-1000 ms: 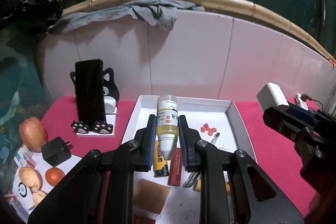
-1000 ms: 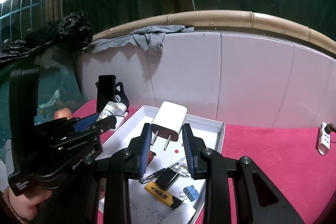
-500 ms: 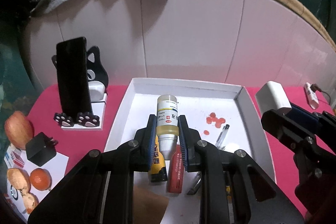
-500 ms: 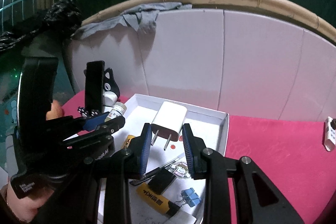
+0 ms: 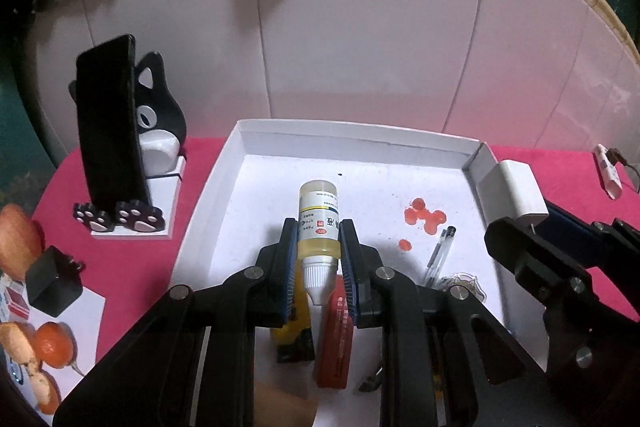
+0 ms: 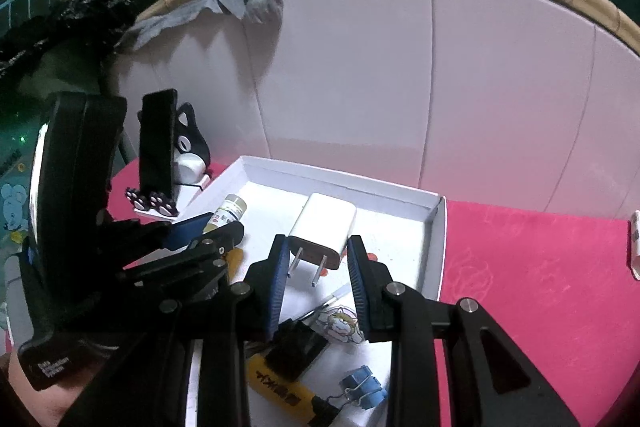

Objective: Organize rigid objects

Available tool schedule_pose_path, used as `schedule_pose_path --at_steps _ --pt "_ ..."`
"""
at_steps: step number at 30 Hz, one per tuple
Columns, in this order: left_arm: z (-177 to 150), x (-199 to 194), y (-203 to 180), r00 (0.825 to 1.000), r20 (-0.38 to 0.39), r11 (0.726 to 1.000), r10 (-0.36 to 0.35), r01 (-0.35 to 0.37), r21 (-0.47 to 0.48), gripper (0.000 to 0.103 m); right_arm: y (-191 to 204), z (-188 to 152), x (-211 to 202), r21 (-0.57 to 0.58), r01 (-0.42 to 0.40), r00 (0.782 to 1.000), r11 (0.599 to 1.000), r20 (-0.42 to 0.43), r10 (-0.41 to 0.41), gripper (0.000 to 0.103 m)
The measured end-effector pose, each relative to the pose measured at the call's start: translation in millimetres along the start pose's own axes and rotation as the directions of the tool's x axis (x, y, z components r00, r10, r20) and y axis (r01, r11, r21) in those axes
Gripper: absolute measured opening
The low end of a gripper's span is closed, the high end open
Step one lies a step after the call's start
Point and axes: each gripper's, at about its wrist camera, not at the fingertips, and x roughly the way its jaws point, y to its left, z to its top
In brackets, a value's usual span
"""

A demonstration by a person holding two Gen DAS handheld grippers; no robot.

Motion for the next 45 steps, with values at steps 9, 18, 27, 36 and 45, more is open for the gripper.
schedule_pose_path --at_steps 9,18,27,36,45 --pt "4.3 22.3 -4.3 0.997 -0.074 1.0 0.007 -0.006 0.01 0.02 -10.0 -5.3 28.0 0.028 0.0 0.997 1.0 -0.079 0.002 0.029" --pt "4.5 39.1 -6.7 0.989 -0.144 1.0 0.013 -0.011 0.014 0.02 -13.9 -7.6 33.0 0.039 0.001 0.994 0.999 -0.105 0.003 0.029" --pt "5.1 47.3 -2.7 0.981 -0.193 1.0 0.023 -0.026 -0.014 0.036 -2.7 -7.9 32.2 -0.009 0.044 0.99 0.999 -0.13 -0.045 0.031" --pt "-2.8 28.0 12.1 0.987 -0.117 0.99 0.108 -0.118 -0.082 0.095 -13.4 -12.4 13.5 0.037 0.104 0.99 0.994 -0.1 -0.099 0.101" --pt "-22.2 -0.1 19.6 0.989 -0.043 0.979 0.139 -0.144 -0.145 0.101 -6.3 -24.0 -8.9 0.019 0.117 0.992 0.993 -0.053 -0.115 0.103"
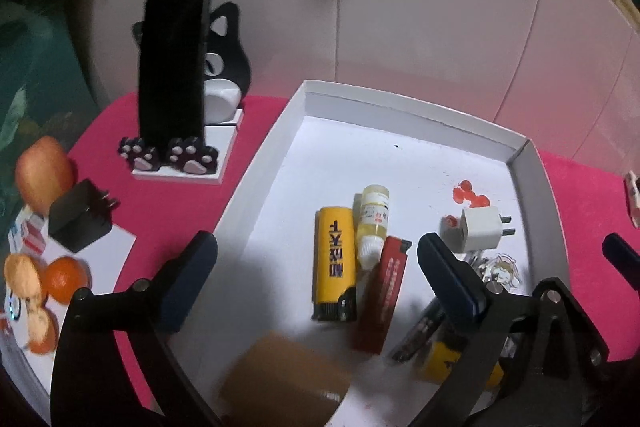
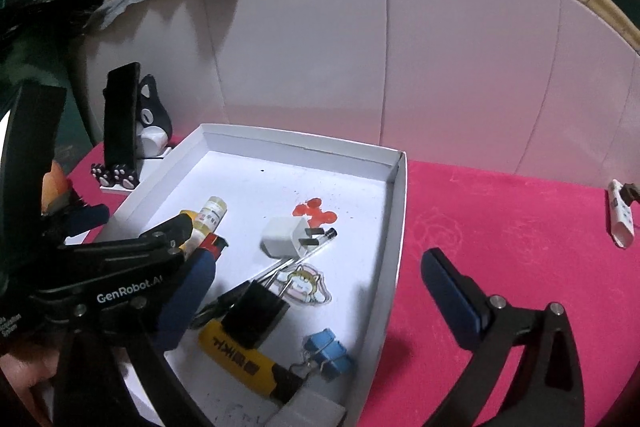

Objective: Organize rigid objects

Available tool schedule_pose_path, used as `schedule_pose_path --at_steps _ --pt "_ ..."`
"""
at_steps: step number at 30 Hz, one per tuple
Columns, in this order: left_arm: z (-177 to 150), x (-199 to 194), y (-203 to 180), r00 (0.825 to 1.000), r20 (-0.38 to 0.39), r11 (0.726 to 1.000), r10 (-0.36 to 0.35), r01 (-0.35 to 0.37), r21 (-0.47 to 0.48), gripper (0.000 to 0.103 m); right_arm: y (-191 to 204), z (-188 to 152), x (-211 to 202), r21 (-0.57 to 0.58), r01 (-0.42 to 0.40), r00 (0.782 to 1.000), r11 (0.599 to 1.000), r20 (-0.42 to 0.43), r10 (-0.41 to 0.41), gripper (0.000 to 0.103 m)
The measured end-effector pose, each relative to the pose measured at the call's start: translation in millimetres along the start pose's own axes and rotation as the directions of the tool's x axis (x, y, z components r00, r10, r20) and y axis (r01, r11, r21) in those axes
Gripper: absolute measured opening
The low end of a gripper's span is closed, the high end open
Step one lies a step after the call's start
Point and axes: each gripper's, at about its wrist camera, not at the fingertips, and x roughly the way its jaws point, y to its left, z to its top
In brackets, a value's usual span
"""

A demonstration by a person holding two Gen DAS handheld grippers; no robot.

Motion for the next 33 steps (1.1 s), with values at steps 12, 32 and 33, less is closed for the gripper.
schedule_pose_path --at_steps 12,32,33 --pt "-27.8 -60.8 -0.4 0.993 0.121 1.0 -0.012 0.014 -0.018 0.101 3.8 -20.6 -46.1 -0.052 0.134 0.986 0.99 0.11 -0.127 0.103" --pt "-72.5 -130.7 -6.8 0.979 0.202 0.999 0.03 -0.035 0.02 0.101 -12.3 -47.2 -101.3 0.021 0.06 0.979 0.998 0.194 -0.063 0.103" --pt "-74.3 -137.0 -6.2 0.977 0.211 1.0 0.016 -0.02 0.014 0.101 -13.0 -48.5 -106.5 0.021 0.062 0.976 0.998 0.206 -0.065 0.103"
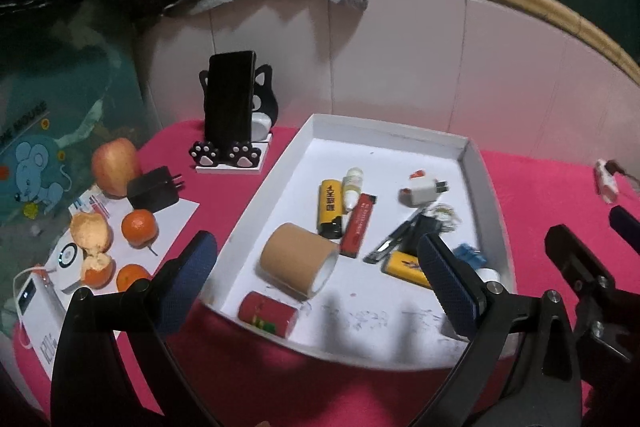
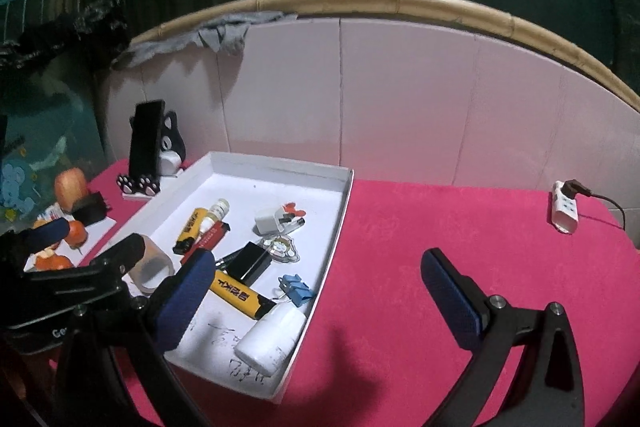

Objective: Organize rigid objects

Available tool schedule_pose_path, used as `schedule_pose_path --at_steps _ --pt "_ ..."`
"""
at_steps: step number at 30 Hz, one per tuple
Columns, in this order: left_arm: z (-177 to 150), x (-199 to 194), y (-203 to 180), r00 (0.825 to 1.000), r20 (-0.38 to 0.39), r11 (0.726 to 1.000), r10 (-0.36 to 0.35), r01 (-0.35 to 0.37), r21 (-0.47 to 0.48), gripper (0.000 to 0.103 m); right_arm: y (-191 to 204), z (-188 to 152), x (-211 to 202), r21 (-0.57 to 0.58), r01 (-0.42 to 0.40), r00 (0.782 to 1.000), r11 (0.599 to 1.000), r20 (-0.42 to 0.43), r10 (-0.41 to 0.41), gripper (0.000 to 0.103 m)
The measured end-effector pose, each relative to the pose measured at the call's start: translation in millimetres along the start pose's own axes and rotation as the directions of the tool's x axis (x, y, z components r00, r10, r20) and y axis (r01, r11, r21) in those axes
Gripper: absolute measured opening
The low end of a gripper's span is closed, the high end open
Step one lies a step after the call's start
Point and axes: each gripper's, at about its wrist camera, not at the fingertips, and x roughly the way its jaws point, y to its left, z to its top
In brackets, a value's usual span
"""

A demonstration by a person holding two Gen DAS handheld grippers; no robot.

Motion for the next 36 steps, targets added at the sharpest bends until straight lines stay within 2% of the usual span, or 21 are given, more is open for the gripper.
schedule_pose_path --at_steps 7,11,15,21,25,32,36 --pt "-0.7 -44.3 -4.1 0.995 0.103 1.0 -0.011 0.014 -0.025 0.101 -7.4 -3.5 -31.7 0.005 0.002 0.997 1.0 0.079 -0.002 0.103" --pt "-0.7 -53.7 -2.9 0.997 0.079 0.999 -0.024 0.026 -0.032 0.101 -12.8 -5.7 -43.9 0.015 -0.003 0.995 1.0 0.103 0.002 0.103" --pt "-5.5 -64.1 -6.0 0.996 0.086 1.0 0.01 -0.01 -0.002 0.101 -18.5 -8.6 -55.6 0.029 -0.012 0.993 0.999 0.12 0.008 0.103" --pt "-15.6 -81.1 -5.1 0.997 0.066 0.999 -0.036 0.037 -0.005 0.101 -26.3 -12.8 -74.7 0.05 -0.036 0.989 0.998 0.143 0.028 0.103" --pt "-19.7 -93.3 -8.2 0.997 0.061 0.999 -0.052 0.051 0.019 0.101 -35.1 -13.1 -89.4 0.089 -0.09 0.985 0.992 0.158 0.075 0.103" --pt "-21.1 -110.6 -9.5 0.996 0.057 0.998 -0.066 0.065 0.022 0.101 -42.9 -12.7 -117.8 0.104 -0.087 0.975 0.991 0.212 0.064 0.103" --pt "-23.5 -120.7 -13.7 0.996 0.083 0.998 -0.039 0.036 0.046 0.101 -44.9 -16.8 -131.1 0.097 -0.081 0.97 0.992 0.236 0.056 0.103"
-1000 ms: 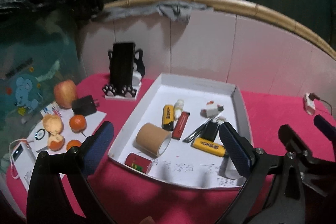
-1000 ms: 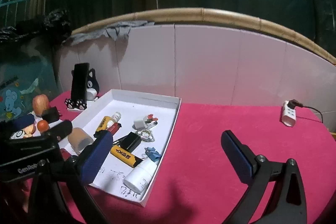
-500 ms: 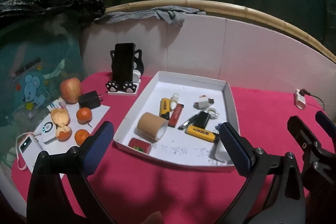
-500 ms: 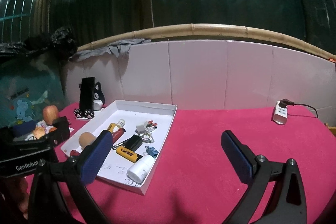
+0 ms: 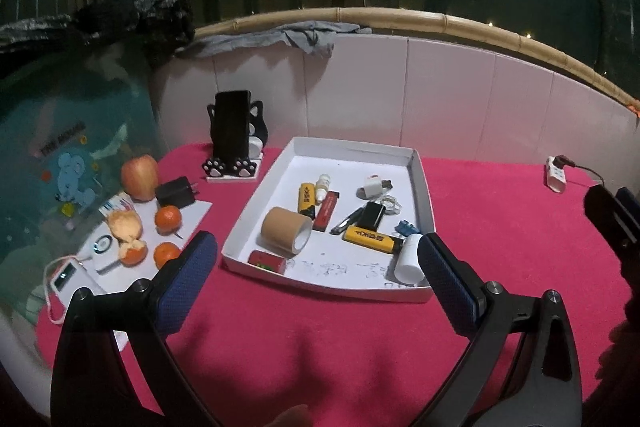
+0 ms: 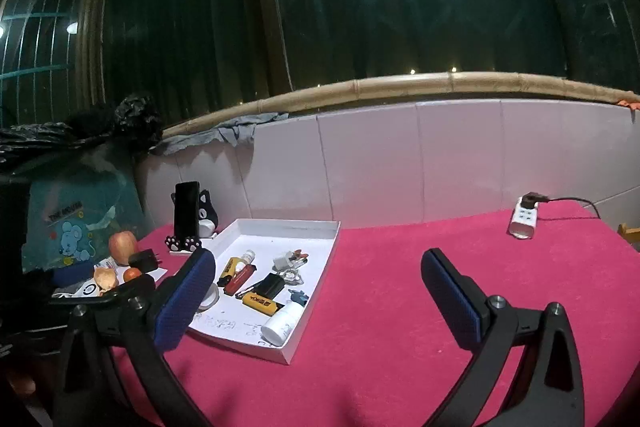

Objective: Organize rigid objects

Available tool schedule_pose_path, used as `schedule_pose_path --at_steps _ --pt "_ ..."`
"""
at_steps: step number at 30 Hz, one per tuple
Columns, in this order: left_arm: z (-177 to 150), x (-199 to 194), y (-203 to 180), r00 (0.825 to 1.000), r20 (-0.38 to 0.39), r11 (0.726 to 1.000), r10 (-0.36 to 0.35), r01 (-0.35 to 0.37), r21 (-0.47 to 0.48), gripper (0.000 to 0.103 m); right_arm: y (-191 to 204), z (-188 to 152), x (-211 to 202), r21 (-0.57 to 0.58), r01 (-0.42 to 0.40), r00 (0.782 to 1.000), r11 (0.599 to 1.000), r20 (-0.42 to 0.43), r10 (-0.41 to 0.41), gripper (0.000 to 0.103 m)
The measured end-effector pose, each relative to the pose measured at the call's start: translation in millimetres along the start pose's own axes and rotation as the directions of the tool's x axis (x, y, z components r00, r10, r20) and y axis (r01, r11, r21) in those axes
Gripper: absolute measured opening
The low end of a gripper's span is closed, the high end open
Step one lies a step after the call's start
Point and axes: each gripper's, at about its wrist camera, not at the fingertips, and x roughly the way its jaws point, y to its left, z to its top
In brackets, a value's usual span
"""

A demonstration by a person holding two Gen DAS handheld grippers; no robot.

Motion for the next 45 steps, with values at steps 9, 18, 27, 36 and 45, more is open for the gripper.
schedule_pose_path --at_steps 9,18,27,36,45 --pt "-4.7 -13.2 -1.5 1.0 0.001 1.0 0.006 -0.006 -0.002 0.101 -7.4 -2.0 -21.9 -0.017 0.011 1.0 1.0 0.025 -0.011 0.103" --pt "-5.3 -32.2 1.0 1.0 0.021 1.0 0.001 -0.001 -0.014 0.101 -13.8 1.3 -53.8 -0.006 0.001 0.996 1.0 0.091 -0.001 0.103" --pt "-7.4 -54.8 10.8 0.998 0.057 0.998 0.033 -0.03 -0.053 0.101 -21.3 1.0 -81.6 -0.013 0.013 0.988 1.0 0.154 -0.011 0.103" --pt "-9.7 -65.7 2.4 0.998 0.063 0.999 0.01 -0.008 -0.032 0.101 -29.3 -1.8 -89.8 0.01 0.014 0.987 1.0 0.159 -0.015 0.103" --pt "-9.3 -65.6 4.6 0.998 0.057 0.999 0.011 -0.008 -0.046 0.101 -37.1 -3.7 -89.8 0.029 0.016 0.989 0.999 0.147 -0.02 0.103"
